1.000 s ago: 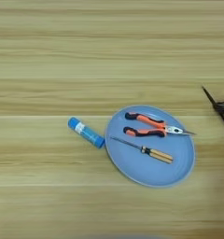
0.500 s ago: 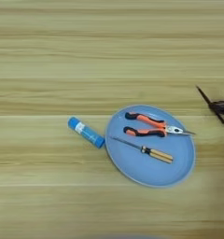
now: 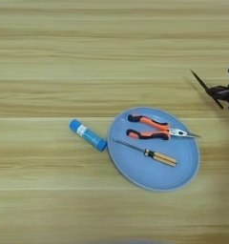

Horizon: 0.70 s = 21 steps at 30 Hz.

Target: Move the objects on the table

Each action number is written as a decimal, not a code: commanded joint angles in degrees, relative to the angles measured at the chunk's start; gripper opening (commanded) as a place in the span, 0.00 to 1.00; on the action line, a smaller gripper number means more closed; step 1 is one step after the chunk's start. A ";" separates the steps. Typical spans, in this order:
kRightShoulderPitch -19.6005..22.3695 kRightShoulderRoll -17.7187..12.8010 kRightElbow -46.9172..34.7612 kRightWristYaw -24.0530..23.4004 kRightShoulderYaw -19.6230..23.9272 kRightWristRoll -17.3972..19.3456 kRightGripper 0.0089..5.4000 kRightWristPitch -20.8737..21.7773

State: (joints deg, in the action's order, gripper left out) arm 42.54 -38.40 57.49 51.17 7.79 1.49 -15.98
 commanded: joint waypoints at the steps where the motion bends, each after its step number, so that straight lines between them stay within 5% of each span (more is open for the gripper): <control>1: 1.27 -2.39 -12.07 0.39 0.77 2.33 0.05 -2.54; 10: -6.11 -2.63 -35.57 1.82 1.89 6.32 0.05 -11.72; 21: -13.54 -3.76 -55.14 3.11 2.72 11.14 0.05 -18.11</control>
State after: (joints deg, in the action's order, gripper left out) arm 26.75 -38.60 7.64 55.32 8.80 11.26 -34.66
